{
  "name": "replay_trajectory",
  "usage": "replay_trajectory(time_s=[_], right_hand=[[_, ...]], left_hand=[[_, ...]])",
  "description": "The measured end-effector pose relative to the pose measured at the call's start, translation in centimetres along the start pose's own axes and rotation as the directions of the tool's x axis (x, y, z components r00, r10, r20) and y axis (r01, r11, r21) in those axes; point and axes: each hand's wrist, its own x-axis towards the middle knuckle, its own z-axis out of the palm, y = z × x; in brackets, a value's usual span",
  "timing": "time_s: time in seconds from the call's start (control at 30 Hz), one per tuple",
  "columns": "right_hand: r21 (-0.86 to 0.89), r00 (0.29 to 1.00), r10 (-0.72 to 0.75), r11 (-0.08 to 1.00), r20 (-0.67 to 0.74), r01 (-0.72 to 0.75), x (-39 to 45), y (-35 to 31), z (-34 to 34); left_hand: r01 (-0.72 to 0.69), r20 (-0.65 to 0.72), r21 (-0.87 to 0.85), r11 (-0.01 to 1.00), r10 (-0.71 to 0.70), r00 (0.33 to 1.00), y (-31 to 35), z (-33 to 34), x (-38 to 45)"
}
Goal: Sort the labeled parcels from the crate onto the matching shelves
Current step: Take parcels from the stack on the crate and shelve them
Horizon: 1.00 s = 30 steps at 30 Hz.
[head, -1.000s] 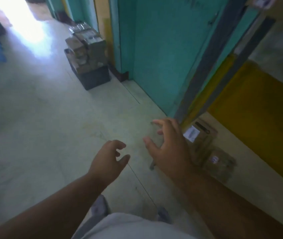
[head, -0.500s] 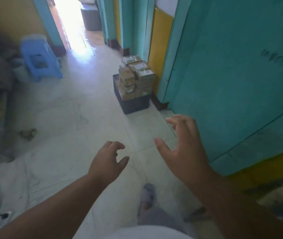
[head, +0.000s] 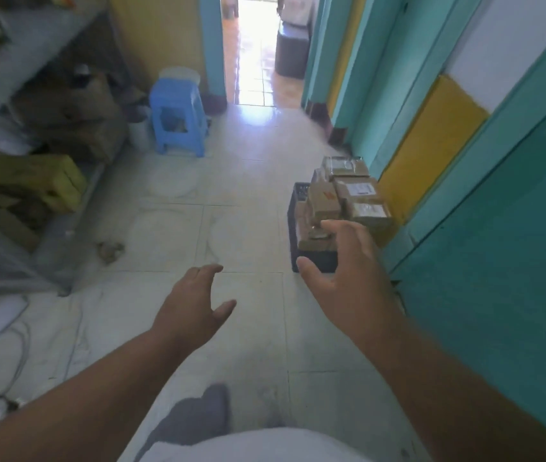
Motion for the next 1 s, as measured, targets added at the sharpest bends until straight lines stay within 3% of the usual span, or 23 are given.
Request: replay_trajectory(time_s=[0.1, 0.23, 0.53, 0.77, 1.0], right_hand=[[0.005, 1.0, 0.025, 1.0, 0.016, -0.025, 6.0, 0.7, 2.7], [-0.037, 0.995, 0.094, 0.995, -0.022, -0.095, 14.8, 2.2, 4.8], [-0.108, 0.918, 0.301, 0.935, -0.258, -0.337, 28.8, 9.1, 0.7], [-0.119, 0.875, 0.409, 0.886, -0.26, -0.449, 39.5, 19.1, 0.4], [-0.081, 0.836, 0.491, 0.849, -0.245, -0.523, 50.5, 24.6, 1.5]], left_hand=[[0.002, 0.011, -0.014, 1.0, -0.002, 1.0, -0.6, -0.3, 5.6], [-0.1, 0.059, 0.008, 0.995, 0.099, 0.993, 0.2, -1.1, 17.1], [-0.405, 0.282, 0.063, 0.912, 0.373, 0.884, 12.7, 0.1, 39.0], [-0.466, 0.378, 0.06, 0.883, 0.412, 0.829, 20.7, 4.5, 51.9], [-0.524, 0.447, 0.104, 0.845, 0.431, 0.784, 25.6, 5.0, 64.1]])
